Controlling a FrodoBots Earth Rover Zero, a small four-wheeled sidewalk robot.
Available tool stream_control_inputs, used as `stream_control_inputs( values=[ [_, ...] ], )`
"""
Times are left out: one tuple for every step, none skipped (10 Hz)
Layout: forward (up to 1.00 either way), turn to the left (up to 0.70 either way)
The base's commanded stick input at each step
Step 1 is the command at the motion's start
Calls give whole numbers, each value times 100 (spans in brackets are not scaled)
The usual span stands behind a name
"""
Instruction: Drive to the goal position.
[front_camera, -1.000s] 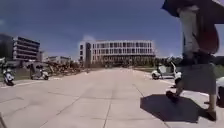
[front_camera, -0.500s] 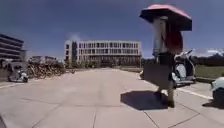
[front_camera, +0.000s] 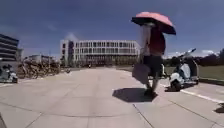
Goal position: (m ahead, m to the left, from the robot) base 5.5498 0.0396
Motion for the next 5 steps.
stream_control_inputs(
  values=[
    [70,0],
    [70,0],
    [70,0],
    [70,0],
    [70,0]
  ],
)
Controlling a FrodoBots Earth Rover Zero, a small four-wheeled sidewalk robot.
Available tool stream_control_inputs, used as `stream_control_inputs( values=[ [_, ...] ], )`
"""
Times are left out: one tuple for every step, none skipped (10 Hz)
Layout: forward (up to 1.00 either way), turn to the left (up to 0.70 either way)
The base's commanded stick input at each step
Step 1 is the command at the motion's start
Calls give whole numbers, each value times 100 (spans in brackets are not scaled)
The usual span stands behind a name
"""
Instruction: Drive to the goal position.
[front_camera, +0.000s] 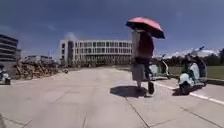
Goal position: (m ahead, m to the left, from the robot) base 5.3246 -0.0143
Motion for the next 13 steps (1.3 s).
stream_control_inputs(
  values=[
    [70,0],
    [70,0],
    [70,0],
    [70,0],
    [70,0],
    [70,0],
    [70,0],
    [70,0],
    [70,0],
    [70,0],
    [70,0],
    [70,0],
    [70,0]
  ],
)
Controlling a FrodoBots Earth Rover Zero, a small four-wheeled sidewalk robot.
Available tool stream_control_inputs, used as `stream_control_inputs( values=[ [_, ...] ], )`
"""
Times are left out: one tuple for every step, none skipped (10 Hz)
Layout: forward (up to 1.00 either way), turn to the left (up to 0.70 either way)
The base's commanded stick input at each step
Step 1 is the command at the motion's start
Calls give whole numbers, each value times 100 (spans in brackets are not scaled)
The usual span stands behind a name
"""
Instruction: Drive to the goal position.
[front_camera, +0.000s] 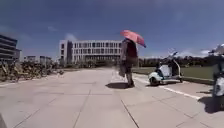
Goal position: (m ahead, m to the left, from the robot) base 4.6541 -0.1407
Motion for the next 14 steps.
stream_control_inputs(
  values=[
    [70,0],
    [70,0],
    [70,0],
    [70,0],
    [70,0],
    [70,0],
    [70,0],
    [70,0],
    [70,0],
    [70,0],
    [70,0],
    [70,0],
    [70,0],
    [70,0]
  ],
)
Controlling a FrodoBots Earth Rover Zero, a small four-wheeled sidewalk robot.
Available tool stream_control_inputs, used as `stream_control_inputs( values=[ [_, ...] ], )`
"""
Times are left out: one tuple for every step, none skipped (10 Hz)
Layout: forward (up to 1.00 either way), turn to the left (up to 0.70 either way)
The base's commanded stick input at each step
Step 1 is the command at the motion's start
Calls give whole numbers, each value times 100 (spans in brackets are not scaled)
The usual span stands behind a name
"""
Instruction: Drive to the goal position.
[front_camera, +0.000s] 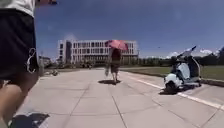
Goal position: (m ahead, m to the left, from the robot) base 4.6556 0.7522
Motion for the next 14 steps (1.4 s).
stream_control_inputs(
  values=[
    [70,0],
    [70,0],
    [70,0],
    [70,0],
    [70,0],
    [70,0],
    [70,0],
    [70,0],
    [70,0],
    [70,0],
    [70,0],
    [70,0],
    [70,0],
    [70,0]
  ],
)
